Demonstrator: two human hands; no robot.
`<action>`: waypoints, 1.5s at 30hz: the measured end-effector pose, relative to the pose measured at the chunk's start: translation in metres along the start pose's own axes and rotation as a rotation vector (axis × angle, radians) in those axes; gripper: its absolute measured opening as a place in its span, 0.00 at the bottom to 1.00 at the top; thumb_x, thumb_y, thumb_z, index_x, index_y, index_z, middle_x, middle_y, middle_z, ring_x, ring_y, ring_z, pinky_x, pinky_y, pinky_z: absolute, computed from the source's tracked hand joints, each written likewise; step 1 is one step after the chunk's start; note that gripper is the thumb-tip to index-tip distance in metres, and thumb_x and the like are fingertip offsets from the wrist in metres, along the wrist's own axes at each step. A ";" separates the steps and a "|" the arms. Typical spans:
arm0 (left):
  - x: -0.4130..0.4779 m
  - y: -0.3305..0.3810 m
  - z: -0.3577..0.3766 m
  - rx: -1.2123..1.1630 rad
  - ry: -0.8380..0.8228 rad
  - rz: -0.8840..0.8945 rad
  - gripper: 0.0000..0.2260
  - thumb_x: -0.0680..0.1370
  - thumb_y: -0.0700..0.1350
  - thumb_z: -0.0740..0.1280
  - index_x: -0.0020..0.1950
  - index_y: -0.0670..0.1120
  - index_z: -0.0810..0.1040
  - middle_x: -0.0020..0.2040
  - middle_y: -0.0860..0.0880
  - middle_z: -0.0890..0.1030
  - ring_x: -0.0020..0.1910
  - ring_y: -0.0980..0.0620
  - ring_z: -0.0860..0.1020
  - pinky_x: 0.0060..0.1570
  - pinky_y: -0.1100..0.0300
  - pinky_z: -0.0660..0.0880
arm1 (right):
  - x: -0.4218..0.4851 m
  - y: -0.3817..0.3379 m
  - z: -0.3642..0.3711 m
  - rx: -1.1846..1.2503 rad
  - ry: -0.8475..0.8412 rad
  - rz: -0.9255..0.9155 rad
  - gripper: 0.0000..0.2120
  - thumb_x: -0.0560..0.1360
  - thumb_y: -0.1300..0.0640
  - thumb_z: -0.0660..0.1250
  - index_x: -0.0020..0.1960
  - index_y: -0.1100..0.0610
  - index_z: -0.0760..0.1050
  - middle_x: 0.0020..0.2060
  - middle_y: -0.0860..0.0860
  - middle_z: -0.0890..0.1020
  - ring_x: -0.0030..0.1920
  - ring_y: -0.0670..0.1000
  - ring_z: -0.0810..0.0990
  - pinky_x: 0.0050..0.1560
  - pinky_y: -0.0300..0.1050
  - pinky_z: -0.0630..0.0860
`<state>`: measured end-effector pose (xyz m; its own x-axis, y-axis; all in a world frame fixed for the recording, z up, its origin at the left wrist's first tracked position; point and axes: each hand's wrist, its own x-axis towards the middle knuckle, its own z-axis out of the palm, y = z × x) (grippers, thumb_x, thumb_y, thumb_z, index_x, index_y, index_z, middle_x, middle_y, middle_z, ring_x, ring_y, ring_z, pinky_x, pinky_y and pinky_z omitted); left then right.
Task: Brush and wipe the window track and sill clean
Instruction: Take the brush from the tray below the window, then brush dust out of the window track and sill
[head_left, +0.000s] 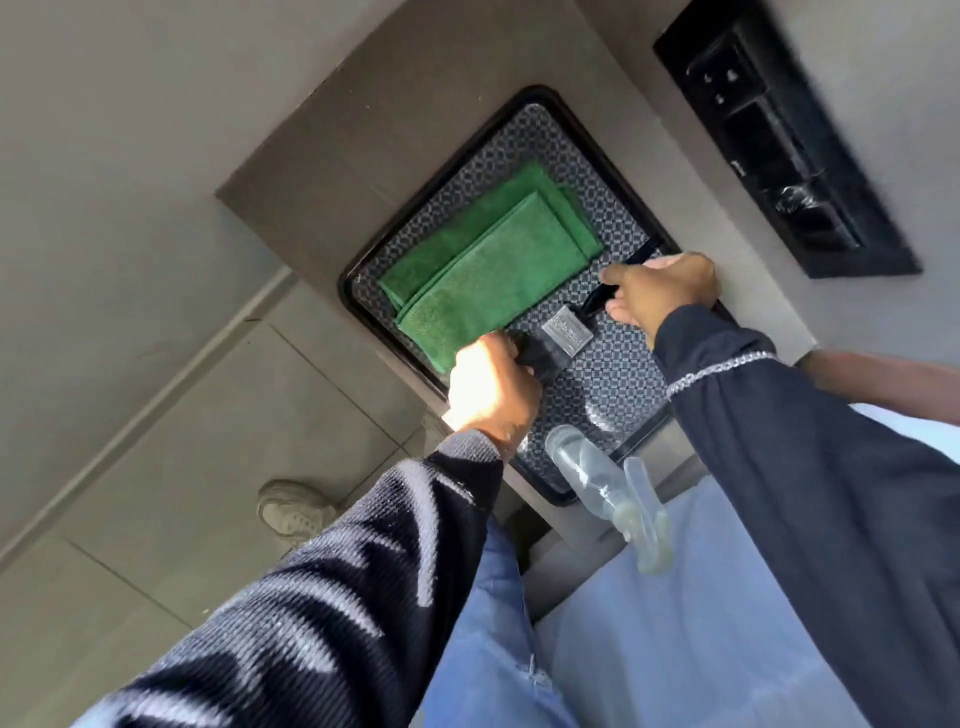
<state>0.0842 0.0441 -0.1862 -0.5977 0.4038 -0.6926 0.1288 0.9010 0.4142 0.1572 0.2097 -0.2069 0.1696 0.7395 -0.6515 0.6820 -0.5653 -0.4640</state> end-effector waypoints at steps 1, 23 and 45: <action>0.000 -0.001 -0.003 -0.029 -0.021 0.001 0.08 0.74 0.36 0.70 0.52 0.40 0.82 0.47 0.42 0.84 0.37 0.48 0.79 0.29 0.61 0.74 | -0.002 -0.001 -0.001 0.009 0.006 -0.003 0.17 0.55 0.55 0.80 0.39 0.62 0.80 0.30 0.59 0.84 0.23 0.51 0.83 0.29 0.45 0.81; -0.224 -0.023 -0.395 -0.567 0.637 0.219 0.03 0.71 0.40 0.75 0.41 0.48 0.85 0.36 0.52 0.84 0.32 0.64 0.78 0.37 0.73 0.72 | -0.374 -0.211 -0.080 0.488 -0.908 -0.382 0.11 0.68 0.58 0.74 0.47 0.63 0.79 0.35 0.58 0.86 0.35 0.56 0.86 0.34 0.41 0.83; -0.209 -0.237 -0.506 0.133 1.021 0.140 0.25 0.77 0.53 0.61 0.66 0.37 0.75 0.64 0.37 0.79 0.66 0.37 0.75 0.71 0.45 0.68 | -0.637 -0.326 0.148 0.370 -0.910 -0.568 0.02 0.77 0.68 0.63 0.47 0.68 0.72 0.29 0.60 0.81 0.25 0.51 0.83 0.24 0.39 0.79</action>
<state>-0.2218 -0.3334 0.1588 -0.9483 0.2361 0.2119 0.2981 0.8917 0.3406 -0.2781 -0.1309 0.2703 -0.7804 0.4683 -0.4143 0.2173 -0.4182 -0.8820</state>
